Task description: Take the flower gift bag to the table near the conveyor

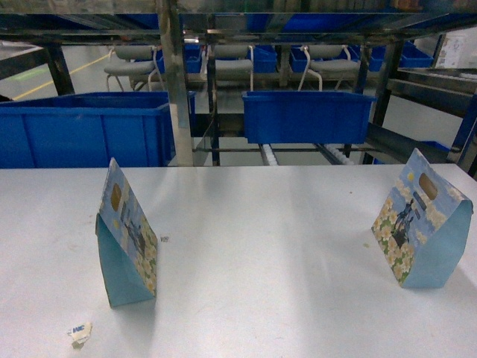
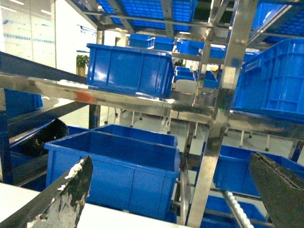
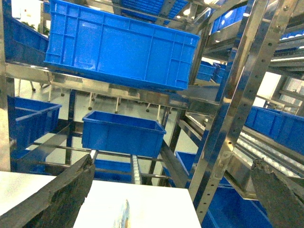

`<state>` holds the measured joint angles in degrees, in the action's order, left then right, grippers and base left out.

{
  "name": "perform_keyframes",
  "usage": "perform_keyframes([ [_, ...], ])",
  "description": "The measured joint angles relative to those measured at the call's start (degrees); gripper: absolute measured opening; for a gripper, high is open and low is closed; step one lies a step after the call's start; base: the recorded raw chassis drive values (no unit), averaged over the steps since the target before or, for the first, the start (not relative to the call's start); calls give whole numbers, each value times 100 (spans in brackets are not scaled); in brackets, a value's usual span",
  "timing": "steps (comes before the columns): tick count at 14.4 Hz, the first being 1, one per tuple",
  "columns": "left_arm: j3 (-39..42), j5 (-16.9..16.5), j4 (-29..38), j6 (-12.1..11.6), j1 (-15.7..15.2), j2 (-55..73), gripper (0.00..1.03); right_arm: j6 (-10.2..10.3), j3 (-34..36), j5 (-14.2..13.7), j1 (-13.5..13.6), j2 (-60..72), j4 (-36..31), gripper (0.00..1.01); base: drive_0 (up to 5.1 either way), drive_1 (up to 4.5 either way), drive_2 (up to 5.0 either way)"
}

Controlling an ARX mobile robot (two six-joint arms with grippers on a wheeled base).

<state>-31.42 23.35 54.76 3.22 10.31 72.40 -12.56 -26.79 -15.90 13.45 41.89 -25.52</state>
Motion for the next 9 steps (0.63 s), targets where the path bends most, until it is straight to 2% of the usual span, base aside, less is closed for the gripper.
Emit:
perform_keyframes([
  [1,0,-4,-37,0,-2,44,98,0,0,0,0,0,0,98,0,0,0],
  [2,-66,-765,-1169,-116,-170,-225,88,166,-122,201,-61,-83,669,92,0,0,0],
  [3,197,-1390,-1694,-186,-282,-651,75,599,-37,459,-238,-315,1196,79,0,0,0],
  [4,660,-1648,-1652,-219,-385,-1010,61,909,380,610,-402,-584,1180,65,0,0,0],
  [6,1263,-1799,-1554,-221,-511,-1355,33,1115,964,844,-616,-916,1016,37,0,0,0],
  [8,1755,-1919,-1528,-221,-627,-1862,6,1156,1403,1115,-844,-1294,940,10,0,0,0],
  [9,1939,-2256,-1541,-238,-922,-2087,2,1169,1567,1523,-1261,-1467,940,2,0,0,0],
])
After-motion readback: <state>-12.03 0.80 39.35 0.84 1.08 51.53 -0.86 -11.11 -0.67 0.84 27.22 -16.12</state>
